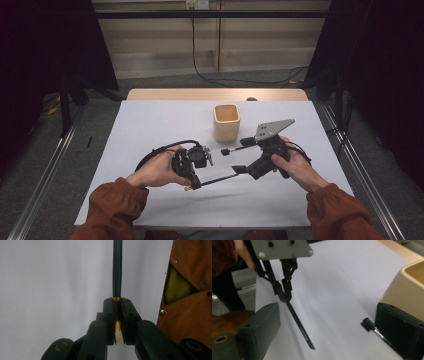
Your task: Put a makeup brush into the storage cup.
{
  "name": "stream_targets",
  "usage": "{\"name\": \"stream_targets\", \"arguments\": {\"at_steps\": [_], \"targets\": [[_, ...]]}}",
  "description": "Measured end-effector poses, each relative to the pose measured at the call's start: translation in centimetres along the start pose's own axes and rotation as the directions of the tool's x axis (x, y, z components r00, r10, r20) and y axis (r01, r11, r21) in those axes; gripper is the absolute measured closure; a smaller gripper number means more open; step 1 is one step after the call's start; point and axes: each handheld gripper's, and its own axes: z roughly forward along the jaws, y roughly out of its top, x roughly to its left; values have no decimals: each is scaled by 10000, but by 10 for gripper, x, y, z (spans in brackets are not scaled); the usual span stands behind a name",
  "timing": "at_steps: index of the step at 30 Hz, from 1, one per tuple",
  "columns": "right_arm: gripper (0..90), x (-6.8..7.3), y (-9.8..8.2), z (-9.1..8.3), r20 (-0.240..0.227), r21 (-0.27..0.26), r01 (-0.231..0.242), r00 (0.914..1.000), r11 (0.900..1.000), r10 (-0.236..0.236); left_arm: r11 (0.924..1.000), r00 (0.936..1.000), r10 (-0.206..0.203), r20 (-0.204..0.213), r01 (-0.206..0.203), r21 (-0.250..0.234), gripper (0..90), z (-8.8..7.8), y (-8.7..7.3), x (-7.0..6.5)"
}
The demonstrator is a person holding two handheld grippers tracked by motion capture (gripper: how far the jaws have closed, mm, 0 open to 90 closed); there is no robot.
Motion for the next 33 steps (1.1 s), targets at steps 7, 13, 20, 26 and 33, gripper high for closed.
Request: {"name": "stream_targets", "arguments": {"at_steps": [7,13,20,26,33], "targets": [[73,-1,5,6,-696,1406,432,9970,9891,-336,9997,9998,113,186,-117,218,835,-1,1,1],[68,-1,9,12,-1123,2678,1008,9910,9582,-729,9996,9998,105,181,-110,269,836,-1,2,0],[66,-1,14,18,-1665,3876,1672,9799,9065,-1096,9994,9998,183,33,-184,309,835,1,3,-1],[89,3,13,28,-1735,4987,1914,9776,8454,-1189,9989,9994,244,262,-254,396,835,1,5,-2],[280,4,9,38,-2231,5848,2276,9679,7786,-1154,9977,9993,361,117,-368,564,835,4,7,-4]]}}
